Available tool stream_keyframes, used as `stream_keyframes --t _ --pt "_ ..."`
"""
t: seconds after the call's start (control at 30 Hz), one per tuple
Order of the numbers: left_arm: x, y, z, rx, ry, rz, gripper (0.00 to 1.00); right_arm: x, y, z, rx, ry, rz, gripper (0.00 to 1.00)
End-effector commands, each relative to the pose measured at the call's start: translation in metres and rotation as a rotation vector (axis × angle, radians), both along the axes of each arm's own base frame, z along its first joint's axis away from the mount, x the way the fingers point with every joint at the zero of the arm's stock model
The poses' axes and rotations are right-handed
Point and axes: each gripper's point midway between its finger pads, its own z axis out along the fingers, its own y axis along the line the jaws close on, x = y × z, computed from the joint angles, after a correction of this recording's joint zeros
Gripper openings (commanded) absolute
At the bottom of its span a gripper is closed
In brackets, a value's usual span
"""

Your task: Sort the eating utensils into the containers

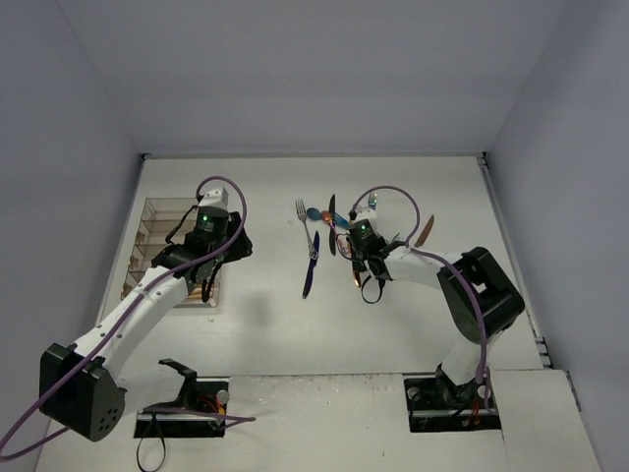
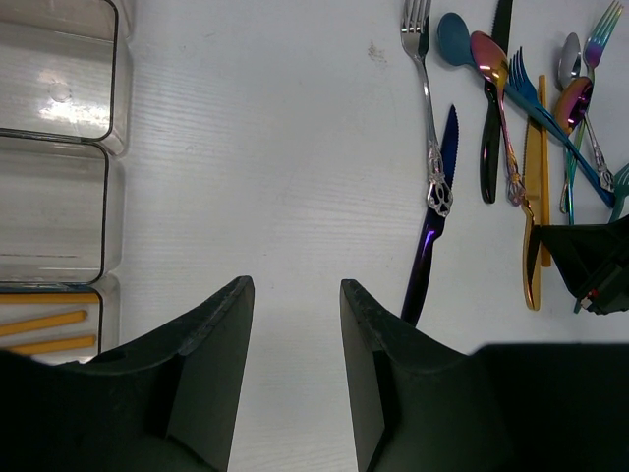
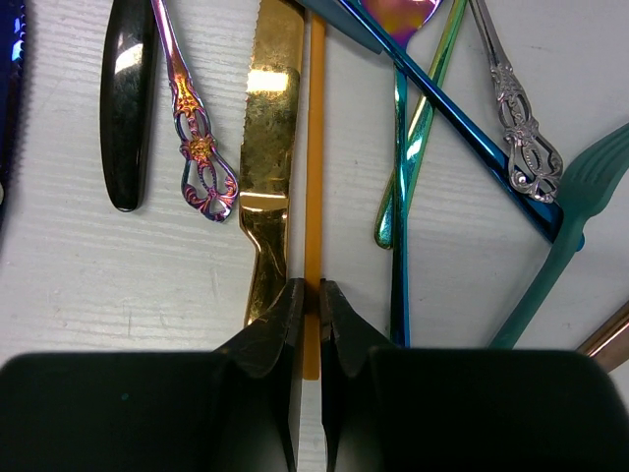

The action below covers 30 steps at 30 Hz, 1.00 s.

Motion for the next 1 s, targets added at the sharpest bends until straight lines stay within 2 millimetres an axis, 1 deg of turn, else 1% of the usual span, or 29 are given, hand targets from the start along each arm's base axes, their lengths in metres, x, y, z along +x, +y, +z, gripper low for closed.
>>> stream_keyframes --t 0.0,0.13,0.2,0.23,0.27,0.33,0.47,0.57,0.63,0.67,0.8,0.83,0.97 --pt "0.010 -0.015 0.022 -0.054 -0.071 -0.029 0.37 0.004 0.004 0.008 0.012 -0.009 -0.003 0.00" --pt "0.010 -0.027 0.031 -0.083 -0.078 -0.063 0.38 0.005 0.004 0.034 0.042 -0.060 -0.003 0.00" --pt "0.010 -0.036 0.037 -0.102 -0.082 -0.083 0.38 0.002 0.004 0.055 0.071 -0.098 0.001 0.00" --pt "0.010 -0.040 0.040 -0.110 -0.085 -0.089 0.38 0.000 0.003 0.061 0.079 -0.102 0.006 0.00" --pt "0.009 -0.047 0.043 -0.128 -0.085 -0.111 0.38 -0.005 0.002 0.062 0.079 -0.092 0.008 0.00" --pt "0.009 -0.057 0.049 -0.153 -0.089 -0.134 0.38 -0.012 0.002 0.070 0.102 -0.090 0.015 0.00" --pt "0.009 -0.078 0.062 -0.200 -0.097 -0.180 0.38 -0.035 0.006 0.076 0.170 -0.055 0.045 0.00" --pt "0.009 -0.094 0.070 -0.228 -0.103 -0.214 0.38 -0.051 0.014 0.078 0.217 -0.030 0.076 0.00" --pt "0.009 -0.107 0.072 -0.251 -0.098 -0.239 0.38 -0.062 0.023 0.081 0.257 -0.012 0.110 0.00" --pt "0.008 -0.114 0.077 -0.261 -0.104 -0.254 0.38 -0.067 0.029 0.085 0.268 -0.018 0.133 0.00" --pt "0.008 -0.138 0.082 -0.296 -0.103 -0.301 0.38 -0.079 0.047 0.102 0.325 -0.032 0.202 0.00" --pt "0.009 -0.143 0.081 -0.300 -0.097 -0.307 0.38 -0.080 0.050 0.107 0.334 -0.042 0.216 0.00" --pt "0.007 -0.161 0.080 -0.319 -0.092 -0.332 0.38 -0.079 0.057 0.132 0.346 -0.113 0.260 0.00"
